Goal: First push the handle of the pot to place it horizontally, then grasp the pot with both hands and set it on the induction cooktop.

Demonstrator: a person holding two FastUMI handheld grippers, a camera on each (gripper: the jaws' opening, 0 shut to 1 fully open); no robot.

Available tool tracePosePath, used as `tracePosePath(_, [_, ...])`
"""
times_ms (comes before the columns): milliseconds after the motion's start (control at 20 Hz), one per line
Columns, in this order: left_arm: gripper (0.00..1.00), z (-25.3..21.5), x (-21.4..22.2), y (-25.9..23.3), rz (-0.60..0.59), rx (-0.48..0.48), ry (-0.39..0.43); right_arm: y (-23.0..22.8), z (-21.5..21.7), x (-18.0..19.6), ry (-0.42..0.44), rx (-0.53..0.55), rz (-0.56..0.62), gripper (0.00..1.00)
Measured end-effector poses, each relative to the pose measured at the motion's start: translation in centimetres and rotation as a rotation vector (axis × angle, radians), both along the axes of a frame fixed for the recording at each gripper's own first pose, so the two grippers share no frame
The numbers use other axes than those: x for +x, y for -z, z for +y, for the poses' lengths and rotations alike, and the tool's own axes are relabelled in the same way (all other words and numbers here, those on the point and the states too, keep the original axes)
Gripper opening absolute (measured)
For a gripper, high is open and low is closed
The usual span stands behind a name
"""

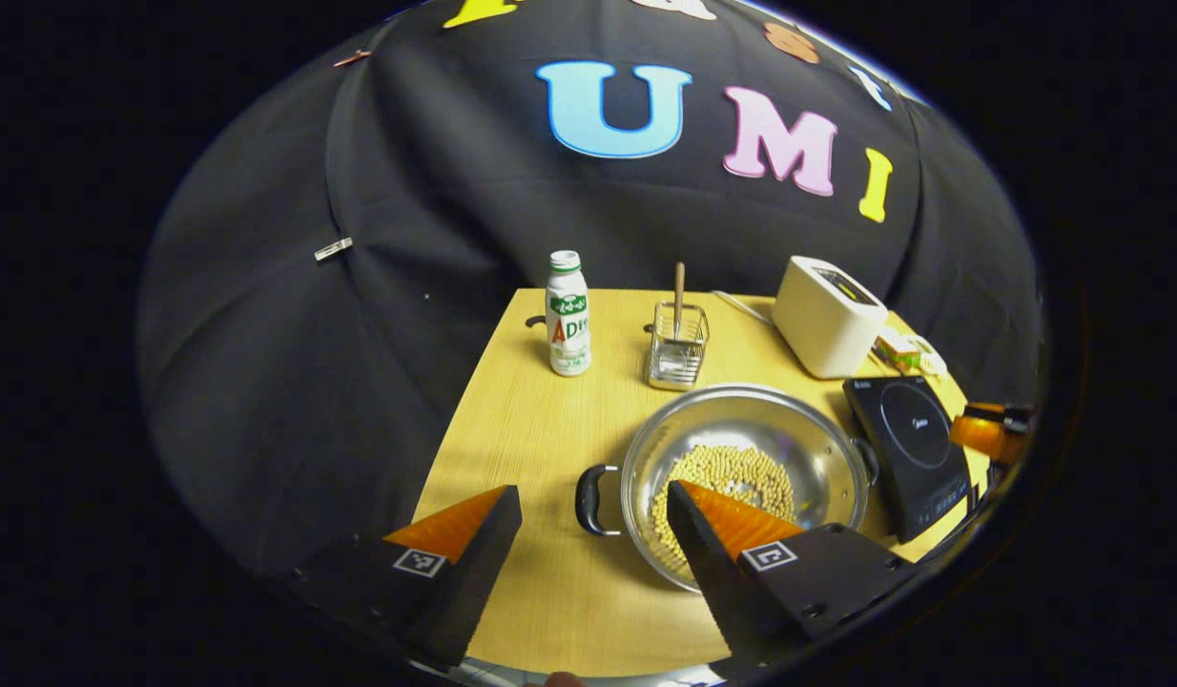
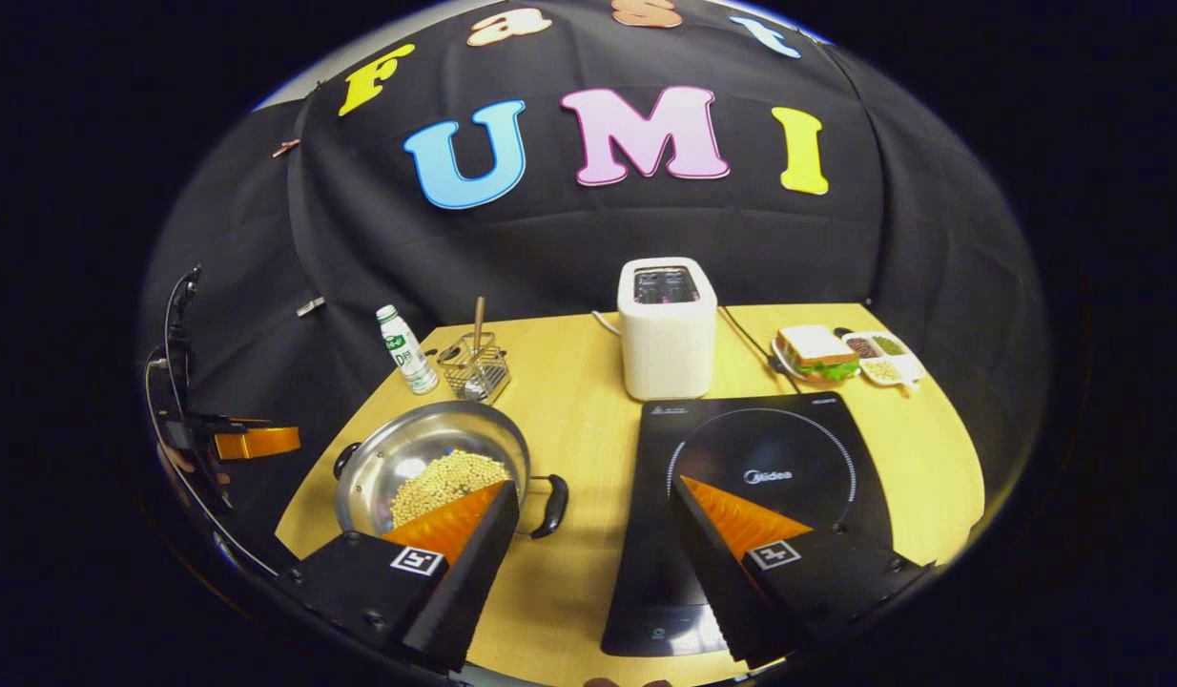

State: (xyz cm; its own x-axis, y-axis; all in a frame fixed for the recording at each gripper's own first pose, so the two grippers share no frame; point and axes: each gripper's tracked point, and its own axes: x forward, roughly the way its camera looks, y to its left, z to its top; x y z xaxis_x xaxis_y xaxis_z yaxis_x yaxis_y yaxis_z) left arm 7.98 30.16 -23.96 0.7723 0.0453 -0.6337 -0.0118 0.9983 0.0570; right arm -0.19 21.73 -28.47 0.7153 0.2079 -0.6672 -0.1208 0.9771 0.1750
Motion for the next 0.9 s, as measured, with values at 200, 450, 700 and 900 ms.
tracePosePath(200, [0.96,-1.5,1.1,2.9,0.051,-0.135,0.022,3.5,3.3,1.2,-0.032,0.008,0.104,0.99])
tracePosePath(450, [0.96,-2.2,3.6,6.4,0.084,-0.242,0.036,8.3,4.9,2.0,-0.045,-0.010,0.215,0.99])
tracePosePath(700, [0.95,-1.0,4.8,10.3,0.156,-0.262,0.013,12.4,5.9,1.9,0.003,0.026,0.307,0.99])
tracePosePath(900, [0.94,-1.5,4.9,13.0,0.220,-0.297,0.024,14.8,6.1,1.8,0.022,0.040,0.366,0.96])
